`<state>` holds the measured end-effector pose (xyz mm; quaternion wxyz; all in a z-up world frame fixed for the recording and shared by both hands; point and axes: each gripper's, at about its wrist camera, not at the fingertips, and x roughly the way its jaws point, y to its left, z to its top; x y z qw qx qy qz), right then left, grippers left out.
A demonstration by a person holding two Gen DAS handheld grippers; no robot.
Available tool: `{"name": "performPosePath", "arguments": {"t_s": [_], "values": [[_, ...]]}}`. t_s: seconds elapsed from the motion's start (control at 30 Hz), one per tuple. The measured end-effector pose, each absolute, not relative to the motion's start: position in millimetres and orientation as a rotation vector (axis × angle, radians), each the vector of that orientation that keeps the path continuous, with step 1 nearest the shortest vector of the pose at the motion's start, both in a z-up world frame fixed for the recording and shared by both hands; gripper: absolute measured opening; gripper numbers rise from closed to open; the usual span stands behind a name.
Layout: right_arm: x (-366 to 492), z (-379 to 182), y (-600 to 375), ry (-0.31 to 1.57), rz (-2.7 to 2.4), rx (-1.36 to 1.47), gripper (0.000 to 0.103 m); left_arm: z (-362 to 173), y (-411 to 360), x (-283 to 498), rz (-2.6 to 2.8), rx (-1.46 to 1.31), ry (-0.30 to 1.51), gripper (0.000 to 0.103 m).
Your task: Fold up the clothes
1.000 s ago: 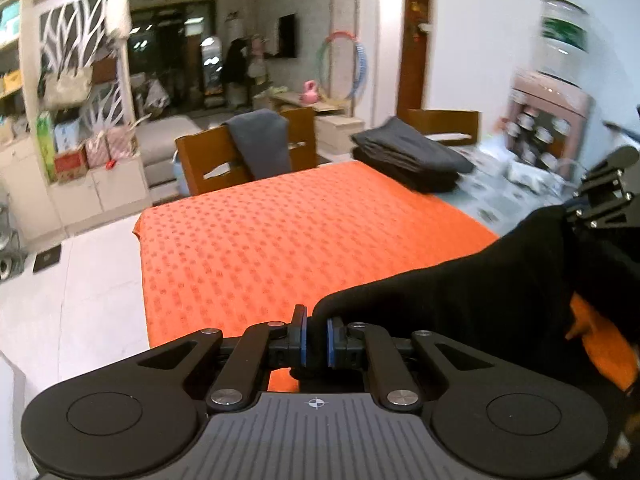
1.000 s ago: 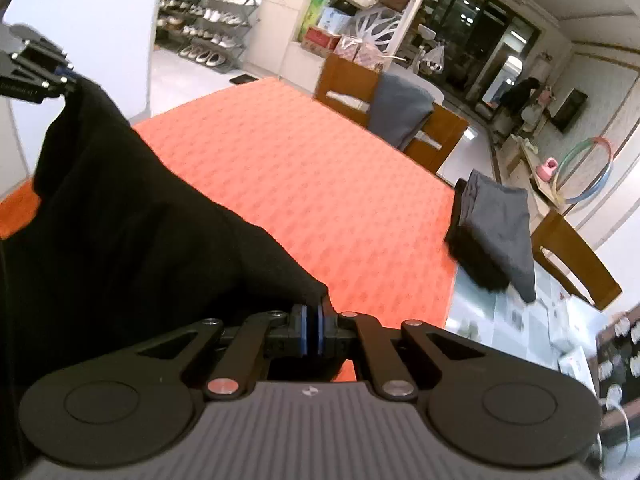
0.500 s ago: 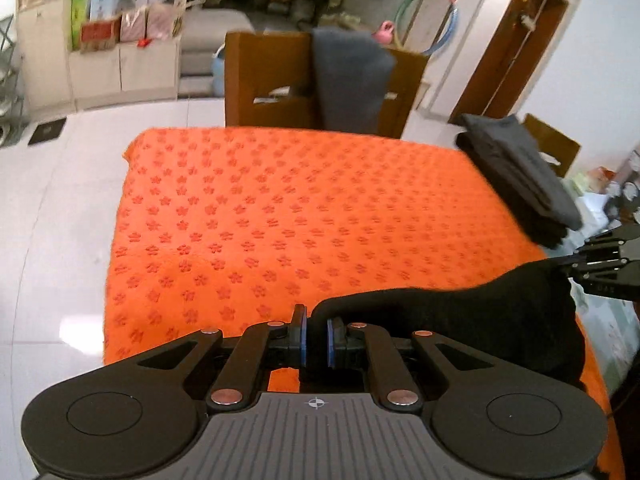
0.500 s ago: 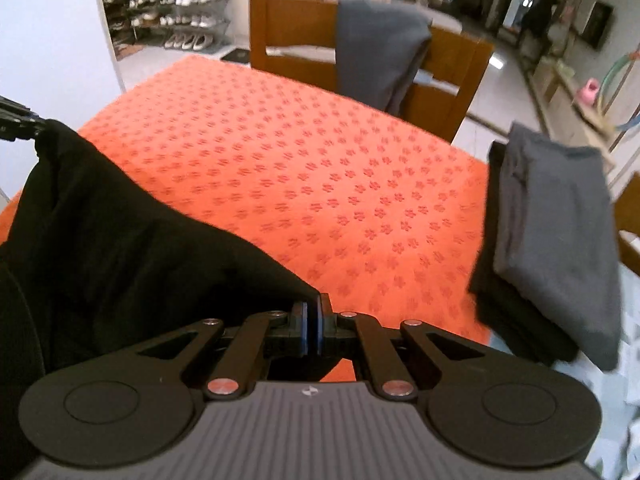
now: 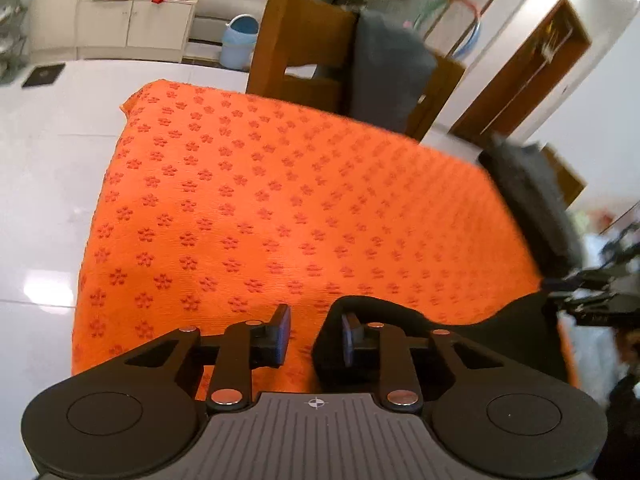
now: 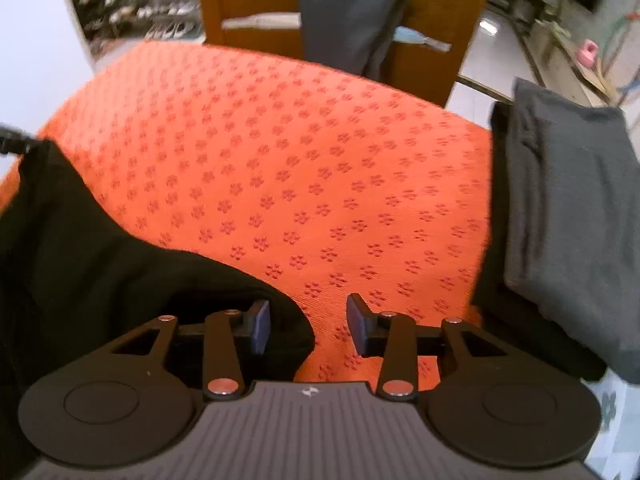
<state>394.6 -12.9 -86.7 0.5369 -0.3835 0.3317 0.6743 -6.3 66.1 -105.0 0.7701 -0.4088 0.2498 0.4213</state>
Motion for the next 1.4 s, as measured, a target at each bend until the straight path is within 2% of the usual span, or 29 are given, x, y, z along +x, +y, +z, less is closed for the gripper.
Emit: {"name": "performPosePath", "arguments": {"t_s": [0.17, 0.37, 0.5, 0.63, 1.07, 1.13, 1.17, 1.2, 1.4], "values": [[392.8, -52.8, -43.6, 0.778, 1.612, -0.842, 0.045, -83.5, 43.1, -34.5, 0.932, -0.942, 0.393, 0.031], [382.8, -15.3, -95.7, 0.819, 1.614, -0.738, 0.045, -67.4, 16.3, -43.0, 0.941, -0.869, 0.476, 0.035], [366.9, -4.8, -140.7, 0.869, 1.612, -0.706, 0.045, -67.3, 1.9, -39.5, 0.903, -0.868, 0.507, 0.042], [349.7, -8.5, -187.8, 0.933, 1.578, -0.691, 0.045, -76.2, 1.4, -14.3, 0.895, -0.835, 0.545, 0.048], [315.4, -65.4, -328.3, 1.107, 1.322, -0.635, 0.05, -102.9, 20.1, 39.7, 1.062, -0.778, 0.621, 0.049], [311.6, -73.9, -344.5, 1.131, 1.283, -0.601, 0.05, -105.9, 24.6, 38.0, 1.089, -0.782, 0.624, 0.039], [309.1, -76.5, -349.9, 1.136, 1.272, -0.584, 0.05, -106.5, 26.8, 37.2, 1.092, -0.785, 0.628, 0.021], [306.2, -77.6, -351.9, 1.131, 1.27, -0.573, 0.05, -107.2, 28.9, 36.3, 1.095, -0.788, 0.632, 0.011], [297.3, -86.9, -354.6, 1.104, 1.248, -0.595, 0.05, -94.8, 33.4, 25.7, 1.107, -0.745, 0.618, 0.007]]}}
